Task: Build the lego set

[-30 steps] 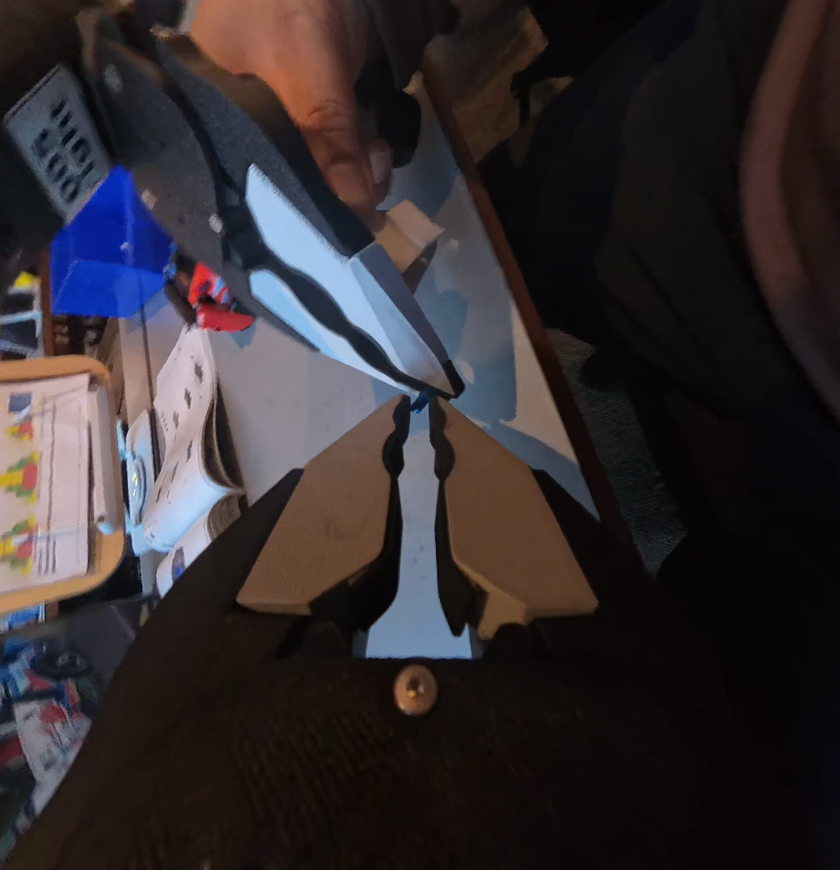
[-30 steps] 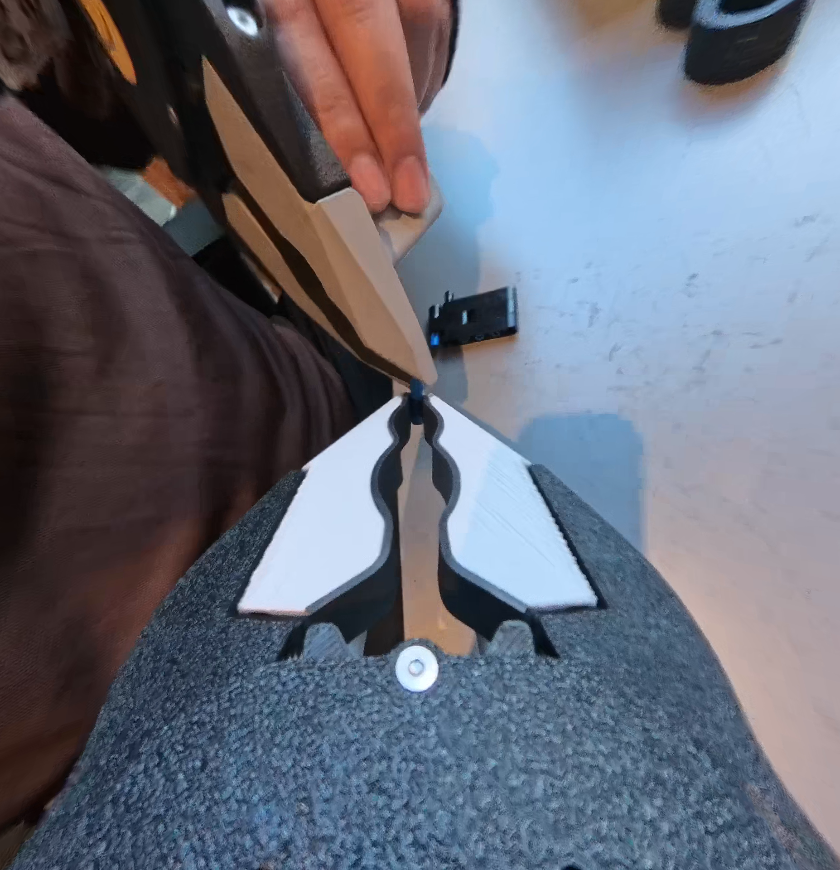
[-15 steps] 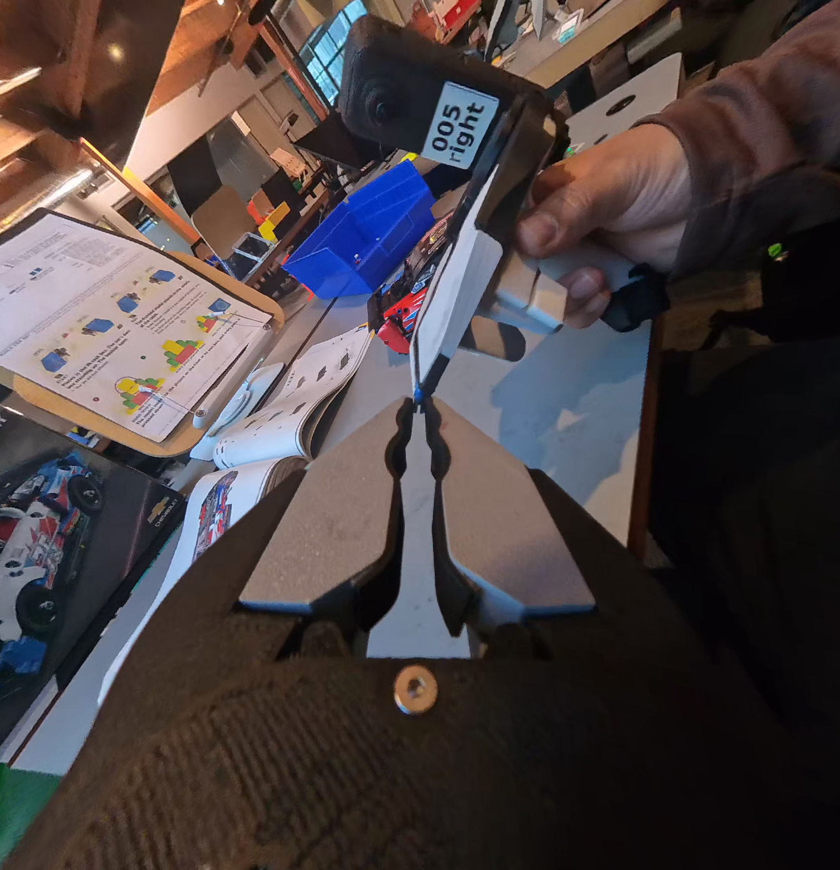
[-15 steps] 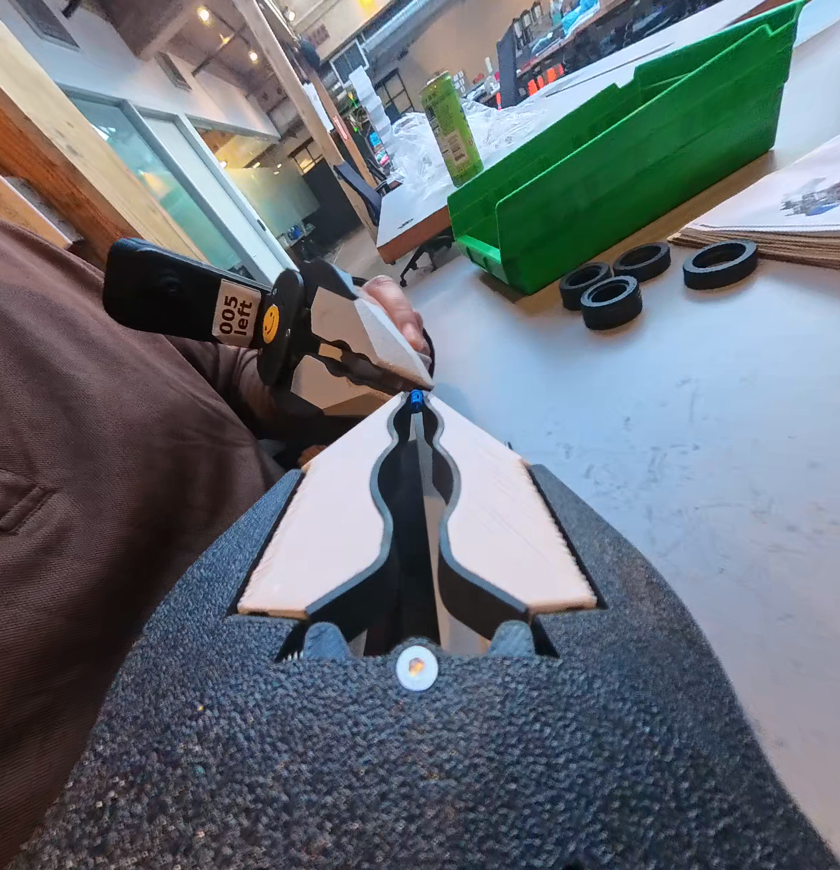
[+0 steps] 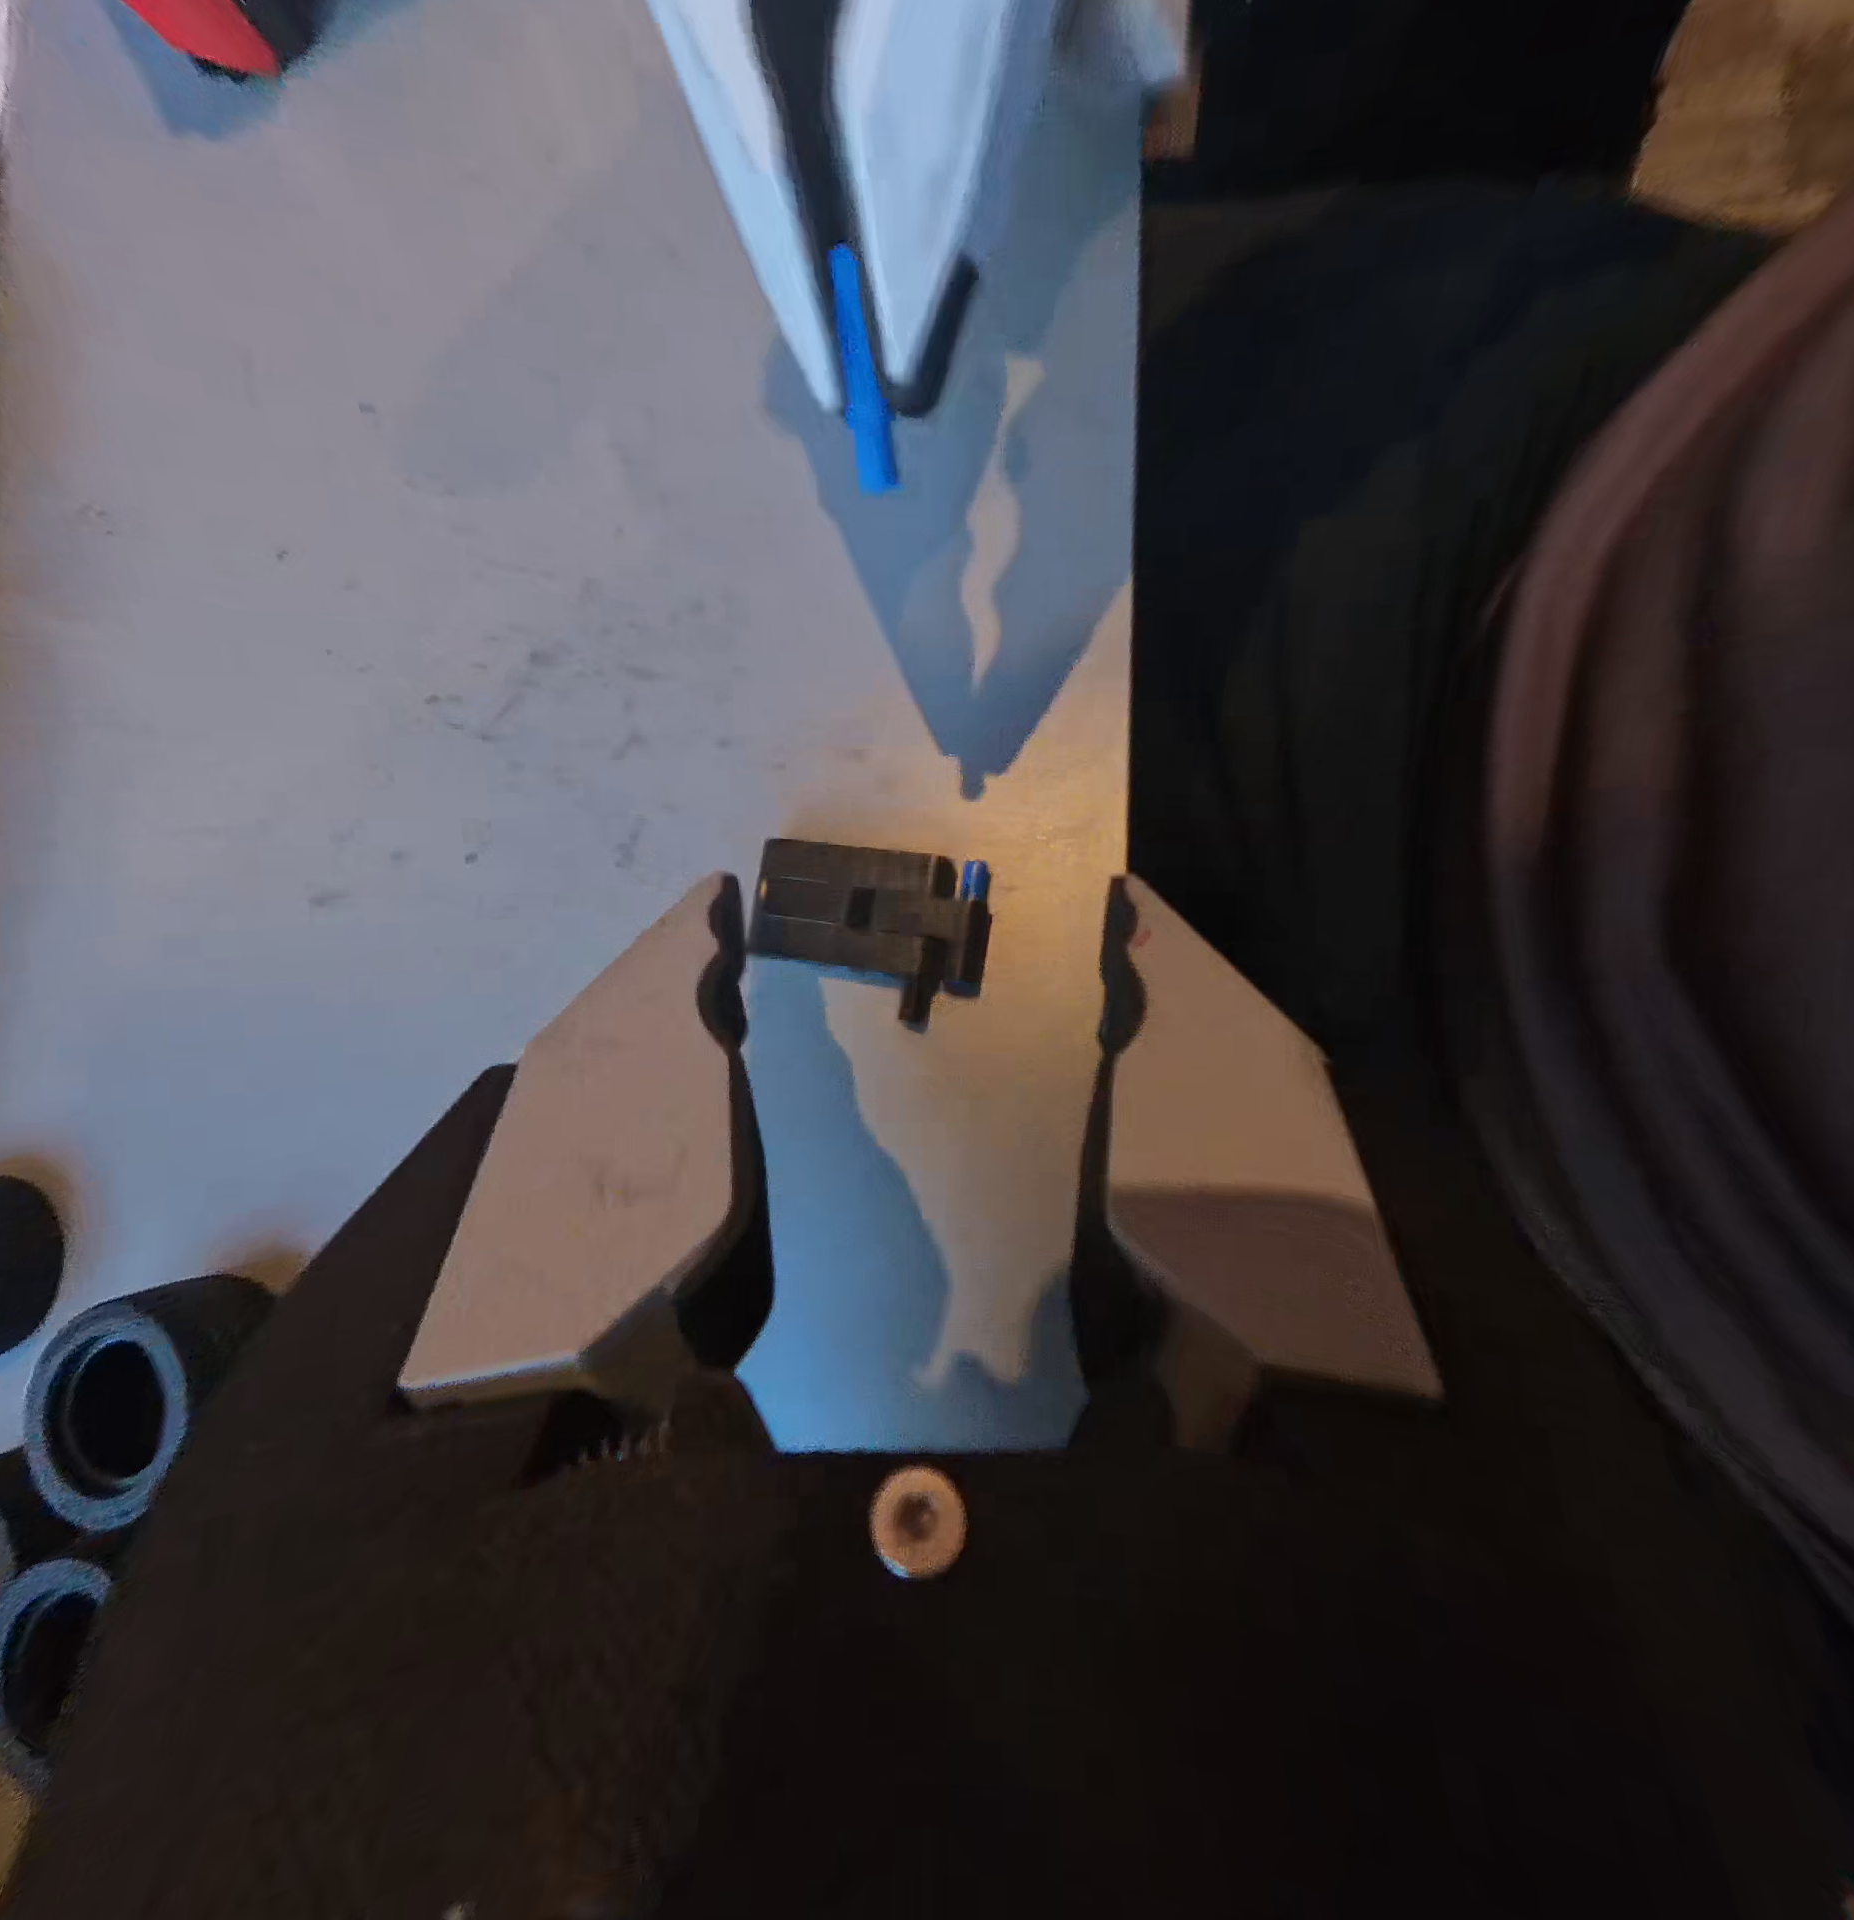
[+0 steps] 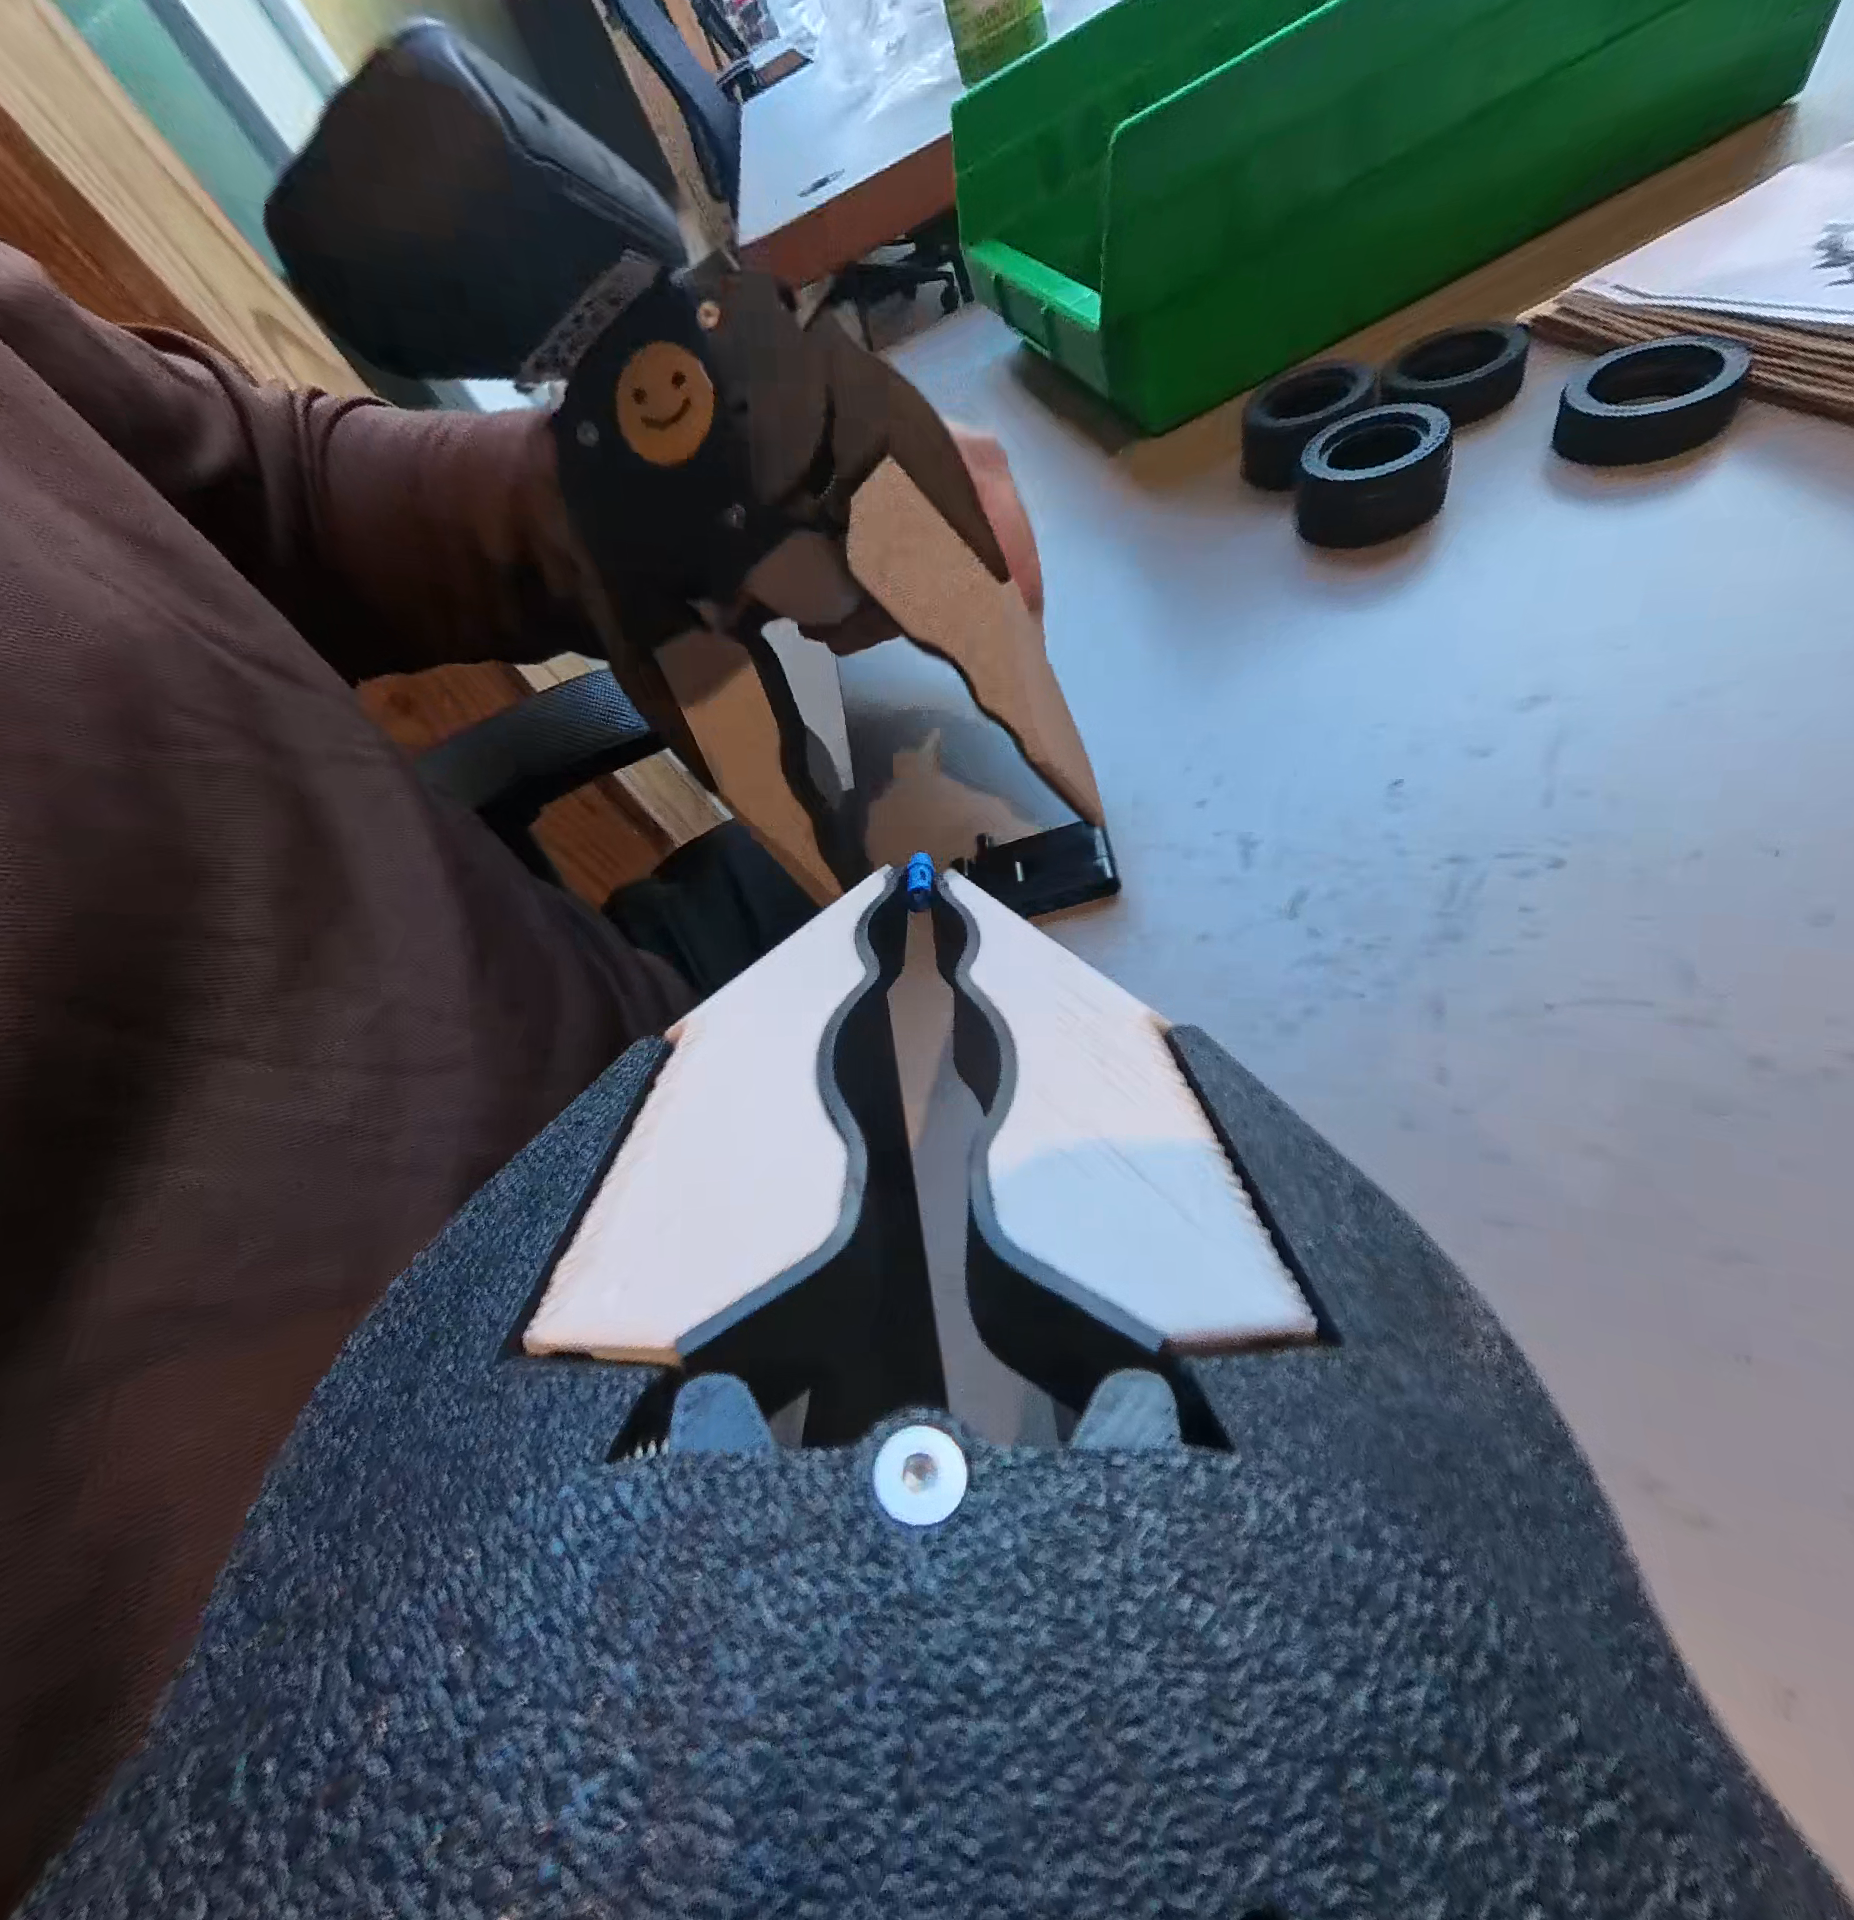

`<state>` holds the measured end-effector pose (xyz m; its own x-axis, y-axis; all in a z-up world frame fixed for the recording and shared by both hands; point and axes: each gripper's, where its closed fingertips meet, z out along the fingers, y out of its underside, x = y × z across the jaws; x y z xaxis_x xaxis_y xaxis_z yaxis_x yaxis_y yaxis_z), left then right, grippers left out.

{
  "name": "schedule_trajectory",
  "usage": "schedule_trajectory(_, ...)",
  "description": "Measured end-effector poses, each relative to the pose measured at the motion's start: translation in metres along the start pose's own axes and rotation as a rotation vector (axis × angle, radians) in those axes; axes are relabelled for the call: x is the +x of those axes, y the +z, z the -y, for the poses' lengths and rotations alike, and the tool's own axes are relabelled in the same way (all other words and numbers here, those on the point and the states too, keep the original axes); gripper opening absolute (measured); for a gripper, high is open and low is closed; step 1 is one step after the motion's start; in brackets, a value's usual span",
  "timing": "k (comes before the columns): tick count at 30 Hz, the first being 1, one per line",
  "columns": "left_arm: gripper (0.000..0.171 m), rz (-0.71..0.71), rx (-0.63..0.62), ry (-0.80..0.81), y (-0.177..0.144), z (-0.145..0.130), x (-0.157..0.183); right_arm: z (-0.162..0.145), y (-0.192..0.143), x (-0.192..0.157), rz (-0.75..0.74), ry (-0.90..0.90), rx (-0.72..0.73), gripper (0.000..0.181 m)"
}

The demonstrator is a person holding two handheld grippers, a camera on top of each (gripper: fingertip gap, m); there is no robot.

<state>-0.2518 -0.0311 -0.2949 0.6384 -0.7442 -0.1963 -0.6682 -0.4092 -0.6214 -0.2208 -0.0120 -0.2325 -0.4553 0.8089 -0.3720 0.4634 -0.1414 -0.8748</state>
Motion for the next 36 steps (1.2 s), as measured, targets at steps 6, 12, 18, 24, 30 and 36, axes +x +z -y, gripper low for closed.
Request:
schedule_trajectory(6, 0.081, 0.127, -0.096, 0.074, 0.011, -0.011, 0.009, 0.002, -0.004, -0.004, 0.014, -0.002, 0.014, 0.004)
schedule_trajectory(12, 0.054, 0.372, -0.103, 0.178, 0.008, -0.012, 0.015, 0.001, -0.003, -0.008, 0.035, -0.008, 0.011, 0.005)
schedule_trajectory(18, 0.027, 0.465, -0.071, 0.268, -0.002, -0.008, 0.025, -0.003, 0.003, -0.014, 0.067, -0.005, -0.008, 0.004)
schedule_trajectory(24, 0.005, 0.233, 0.059, -0.024, -0.02, 0.021, 0.019, -0.009, 0.021, -0.025, 0.07, -0.022, -0.046, 0.005)
schedule_trajectory(30, 0.005, -0.003, 0.163, -0.148, -0.012, 0.029, 0.015, -0.008, 0.025, -0.015, -0.096, -0.194, -0.079, 0.004)
schedule_trajectory(36, 0.005, -0.146, 0.253, -0.153, -0.005, 0.025, 0.017, -0.015, 0.026, -0.009, -0.133, -0.261, -0.158, 0.004)
